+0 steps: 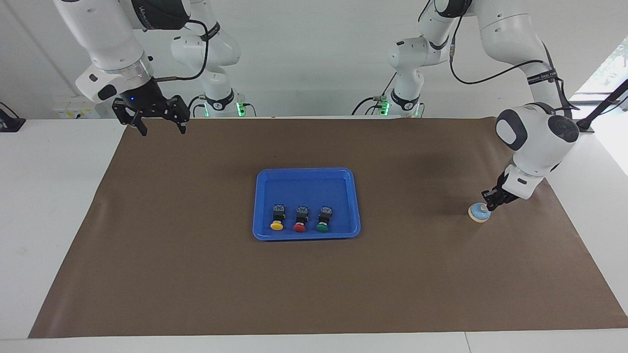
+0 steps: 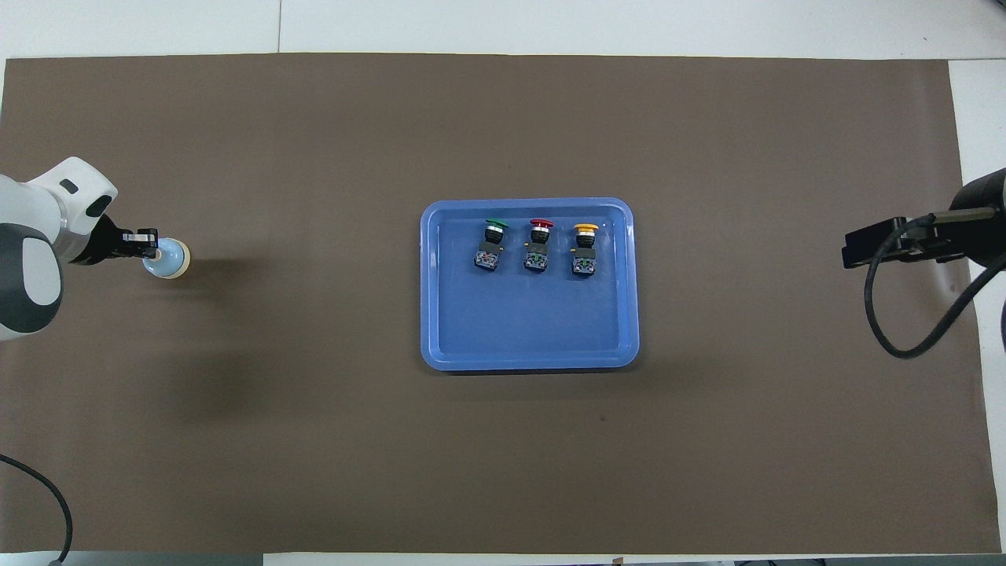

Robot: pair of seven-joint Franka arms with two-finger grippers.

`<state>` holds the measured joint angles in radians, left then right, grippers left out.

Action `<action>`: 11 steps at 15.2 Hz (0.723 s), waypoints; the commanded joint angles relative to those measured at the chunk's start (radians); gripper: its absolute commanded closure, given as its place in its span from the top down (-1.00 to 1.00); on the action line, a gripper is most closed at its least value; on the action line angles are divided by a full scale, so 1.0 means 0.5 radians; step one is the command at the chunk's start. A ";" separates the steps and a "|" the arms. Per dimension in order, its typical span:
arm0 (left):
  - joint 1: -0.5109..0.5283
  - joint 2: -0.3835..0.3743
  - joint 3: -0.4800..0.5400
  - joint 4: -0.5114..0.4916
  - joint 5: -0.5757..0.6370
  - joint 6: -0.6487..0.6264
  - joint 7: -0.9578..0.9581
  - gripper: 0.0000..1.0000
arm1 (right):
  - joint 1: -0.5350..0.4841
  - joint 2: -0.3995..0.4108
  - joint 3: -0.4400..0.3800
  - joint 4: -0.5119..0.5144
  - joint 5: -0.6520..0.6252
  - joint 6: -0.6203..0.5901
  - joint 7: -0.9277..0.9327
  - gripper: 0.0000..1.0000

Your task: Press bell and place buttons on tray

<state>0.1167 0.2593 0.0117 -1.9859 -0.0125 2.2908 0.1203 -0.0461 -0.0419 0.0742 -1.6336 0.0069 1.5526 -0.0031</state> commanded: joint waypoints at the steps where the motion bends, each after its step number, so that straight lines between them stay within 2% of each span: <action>1: -0.015 -0.028 0.007 0.105 0.007 -0.150 0.026 -1.00 | -0.034 0.004 0.017 0.009 0.032 -0.031 -0.034 1.00; 6: -0.107 -0.092 -0.002 0.559 0.007 -0.895 0.011 -1.00 | -0.034 0.004 0.017 0.009 0.032 -0.031 -0.034 1.00; 7: -0.129 -0.116 -0.002 0.621 0.007 -1.027 0.005 -0.91 | -0.034 0.004 0.017 0.009 0.032 -0.031 -0.034 1.00; 8: -0.147 -0.180 -0.002 0.652 0.007 -1.132 0.002 -0.62 | -0.034 0.004 0.017 0.009 0.032 -0.031 -0.034 1.00; 9: -0.166 -0.251 -0.002 0.640 0.007 -1.191 0.002 -0.16 | -0.034 0.004 0.017 0.009 0.032 -0.031 -0.034 1.00; 10: -0.172 -0.340 -0.008 0.607 0.007 -1.249 0.002 0.65 | -0.034 0.004 0.017 0.009 0.032 -0.031 -0.034 1.00; 11: -0.172 -0.410 -0.008 0.555 0.007 -1.313 -0.001 1.00 | -0.034 0.004 0.017 0.009 0.032 -0.031 -0.034 1.00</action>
<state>0.0415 0.1353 -0.0011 -1.6611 -0.0125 1.6957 0.1197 -0.0461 -0.0419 0.0742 -1.6336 0.0069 1.5526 -0.0031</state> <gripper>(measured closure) 0.797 0.000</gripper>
